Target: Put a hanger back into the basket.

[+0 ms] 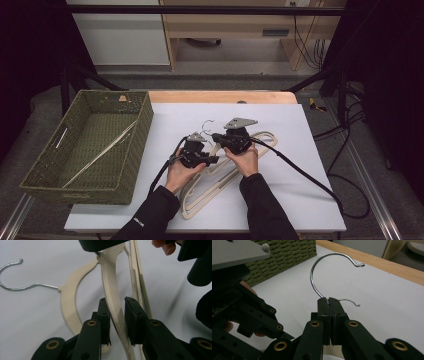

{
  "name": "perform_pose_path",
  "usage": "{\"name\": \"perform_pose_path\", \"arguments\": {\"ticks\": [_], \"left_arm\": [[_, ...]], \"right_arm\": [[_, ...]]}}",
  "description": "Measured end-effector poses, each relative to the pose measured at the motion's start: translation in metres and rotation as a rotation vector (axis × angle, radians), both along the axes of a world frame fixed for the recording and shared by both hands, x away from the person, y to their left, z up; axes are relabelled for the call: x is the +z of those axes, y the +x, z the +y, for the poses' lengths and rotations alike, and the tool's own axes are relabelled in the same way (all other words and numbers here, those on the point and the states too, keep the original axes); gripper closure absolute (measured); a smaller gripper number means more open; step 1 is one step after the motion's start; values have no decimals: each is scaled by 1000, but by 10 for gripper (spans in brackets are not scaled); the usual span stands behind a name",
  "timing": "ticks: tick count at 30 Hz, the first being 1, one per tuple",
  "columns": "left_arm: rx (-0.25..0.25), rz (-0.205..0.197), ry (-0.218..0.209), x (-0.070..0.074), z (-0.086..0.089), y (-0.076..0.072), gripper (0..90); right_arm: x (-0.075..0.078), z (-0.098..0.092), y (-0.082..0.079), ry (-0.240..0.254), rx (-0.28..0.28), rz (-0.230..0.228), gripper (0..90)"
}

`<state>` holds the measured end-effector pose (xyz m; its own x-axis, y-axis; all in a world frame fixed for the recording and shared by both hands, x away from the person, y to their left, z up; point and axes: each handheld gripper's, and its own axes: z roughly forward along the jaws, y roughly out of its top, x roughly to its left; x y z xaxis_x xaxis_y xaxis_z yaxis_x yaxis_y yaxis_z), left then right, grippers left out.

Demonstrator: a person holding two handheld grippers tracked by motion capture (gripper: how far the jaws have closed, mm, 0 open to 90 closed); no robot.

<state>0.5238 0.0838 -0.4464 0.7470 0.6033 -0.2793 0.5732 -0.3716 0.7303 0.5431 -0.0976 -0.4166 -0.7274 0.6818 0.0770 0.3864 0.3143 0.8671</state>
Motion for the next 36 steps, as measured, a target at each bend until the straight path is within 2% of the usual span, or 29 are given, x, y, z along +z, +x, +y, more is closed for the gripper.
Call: {"name": "perform_pose_path", "arguments": {"ticks": [4,7,11,13,14,15,16,20,23,24,26,27,29,31,36], "left_arm": [[10,9,-32,4,-1,-4,781],[16,-2,-49,9,-3,-11,794],[5,-1,-86,17,-6,-20,833],[-7,-11,-93,21,-9,-26,849],[-14,-17,-94,23,-11,-29,856],[-14,-30,-84,25,-12,-32,856],[-15,-39,-80,27,-14,-34,857],[-30,-67,-62,31,-19,-42,857],[-32,-93,-60,34,-20,-46,858],[-32,-107,-58,38,-20,-48,858],[-34,-113,-54,39,-19,-48,858],[-32,-114,-53,40,-19,-49,858],[-31,-128,-45,43,-17,-50,858],[-33,-141,-39,46,-14,-52,858],[-31,-165,-39,54,-4,-55,858]], "right_arm": [[7,-7,-8,19,0,-9,881],[10,-12,-13,43,1,-10,866],[19,-21,-27,72,-2,-16,782],[23,-27,-36,79,16,-30,732],[26,-32,-45,84,17,-46,677],[26,-32,-45,84,17,-46,677],[29,-40,-55,101,20,-65,614],[31,-52,-69,114,7,-85,538],[31,-64,-82,120,-21,-111,451],[31,-73,-89,137,-44,-117,396],[32,-79,-91,150,-55,-118,372],[32,-91,-96,165,-80,-127,330],[32,-97,-98,176,-94,-131,317],[31,-113,-102,187,-128,-134,270],[27,-127,-103,172,-158,-130,152]]}}
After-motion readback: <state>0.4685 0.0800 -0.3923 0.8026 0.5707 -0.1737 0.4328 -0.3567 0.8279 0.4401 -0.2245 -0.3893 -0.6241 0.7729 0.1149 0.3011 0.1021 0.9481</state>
